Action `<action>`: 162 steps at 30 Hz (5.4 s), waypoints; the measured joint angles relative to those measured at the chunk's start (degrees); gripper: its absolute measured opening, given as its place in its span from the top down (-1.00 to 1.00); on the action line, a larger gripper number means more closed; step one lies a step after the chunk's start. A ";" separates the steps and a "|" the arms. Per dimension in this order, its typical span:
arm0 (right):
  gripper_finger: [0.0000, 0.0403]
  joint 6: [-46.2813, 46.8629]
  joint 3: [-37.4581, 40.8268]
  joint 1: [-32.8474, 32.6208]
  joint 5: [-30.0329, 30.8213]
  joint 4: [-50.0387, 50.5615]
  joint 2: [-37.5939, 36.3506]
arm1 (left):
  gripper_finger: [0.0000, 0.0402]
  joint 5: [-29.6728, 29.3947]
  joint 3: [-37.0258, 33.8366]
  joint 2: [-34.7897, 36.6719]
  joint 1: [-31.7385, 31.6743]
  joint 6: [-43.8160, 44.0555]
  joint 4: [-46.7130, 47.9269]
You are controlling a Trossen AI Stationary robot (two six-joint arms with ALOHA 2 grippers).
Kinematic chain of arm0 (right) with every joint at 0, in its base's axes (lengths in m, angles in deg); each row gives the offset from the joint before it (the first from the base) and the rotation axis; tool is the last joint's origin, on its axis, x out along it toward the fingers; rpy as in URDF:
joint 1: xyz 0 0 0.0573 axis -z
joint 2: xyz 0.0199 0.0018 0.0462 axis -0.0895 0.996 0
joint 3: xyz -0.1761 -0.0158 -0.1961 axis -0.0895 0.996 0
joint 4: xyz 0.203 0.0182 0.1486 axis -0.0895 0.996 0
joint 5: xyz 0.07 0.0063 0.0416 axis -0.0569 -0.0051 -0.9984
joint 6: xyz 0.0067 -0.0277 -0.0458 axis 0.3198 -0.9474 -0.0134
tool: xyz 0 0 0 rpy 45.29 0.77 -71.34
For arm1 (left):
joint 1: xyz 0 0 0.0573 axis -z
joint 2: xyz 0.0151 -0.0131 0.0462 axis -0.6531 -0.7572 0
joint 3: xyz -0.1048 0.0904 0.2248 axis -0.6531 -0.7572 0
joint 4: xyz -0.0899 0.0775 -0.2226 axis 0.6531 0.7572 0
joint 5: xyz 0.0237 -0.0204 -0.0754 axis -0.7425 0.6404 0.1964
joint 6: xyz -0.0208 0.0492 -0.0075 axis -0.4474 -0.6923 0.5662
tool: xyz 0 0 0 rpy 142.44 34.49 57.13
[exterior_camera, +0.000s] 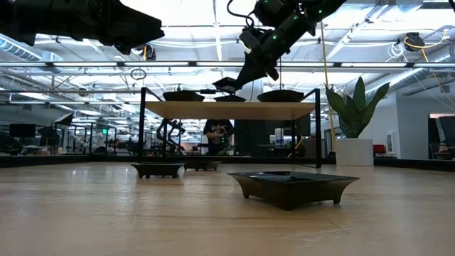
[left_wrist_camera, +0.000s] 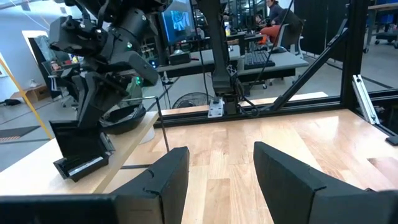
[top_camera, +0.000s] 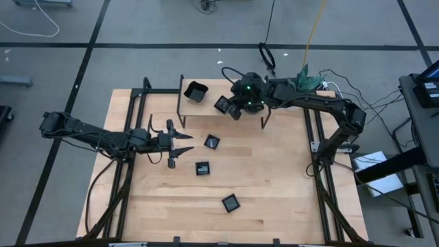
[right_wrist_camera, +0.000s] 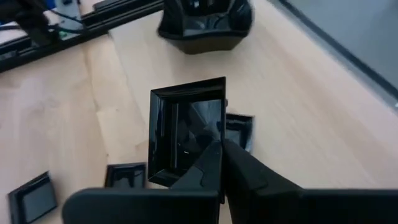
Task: Pick & Place Mini shaped plates
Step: Stack the square plate on top of the other square plate on the shelf, then stack the bottom square plate on top of the other square plates on the shelf
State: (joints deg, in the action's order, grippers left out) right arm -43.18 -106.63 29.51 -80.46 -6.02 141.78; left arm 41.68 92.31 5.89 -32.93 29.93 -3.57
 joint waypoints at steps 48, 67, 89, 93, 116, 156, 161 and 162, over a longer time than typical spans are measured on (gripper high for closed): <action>0.19 -7.61 1.98 -43.62 11.28 -1.30 10.48 | 0.07 -0.01 0.00 0.00 0.01 0.00 0.01; 0.29 -0.76 1.95 -47.91 0.90 1.43 19.54 | 0.07 0.01 0.00 0.00 0.00 0.00 0.02; 0.40 -3.62 7.45 -46.19 1.14 -5.21 19.54 | 0.07 0.01 0.00 0.00 0.01 0.00 0.00; 0.55 -4.55 7.45 -46.07 1.16 -5.36 19.54 | 0.07 0.01 0.00 0.00 0.00 0.00 0.01; 1.00 -7.34 7.39 -42.00 1.20 -8.27 8.48 | 0.07 0.01 0.00 0.00 0.00 0.00 0.01; 1.00 8.56 4.68 3.15 -5.17 -6.06 -1.23 | 0.07 0.00 -0.02 0.00 -0.01 0.01 0.02; 0.99 7.35 4.68 3.15 -5.10 -6.06 0.40 | 0.07 0.00 -0.02 0.00 -0.01 0.00 0.02; 0.98 7.37 4.68 3.15 -5.12 -6.17 0.57 | 0.07 -0.01 -0.02 0.00 0.00 0.00 0.02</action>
State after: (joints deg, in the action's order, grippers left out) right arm -35.81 -101.95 32.66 -85.58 -12.18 142.35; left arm 41.67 92.29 5.89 -32.93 29.93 -3.55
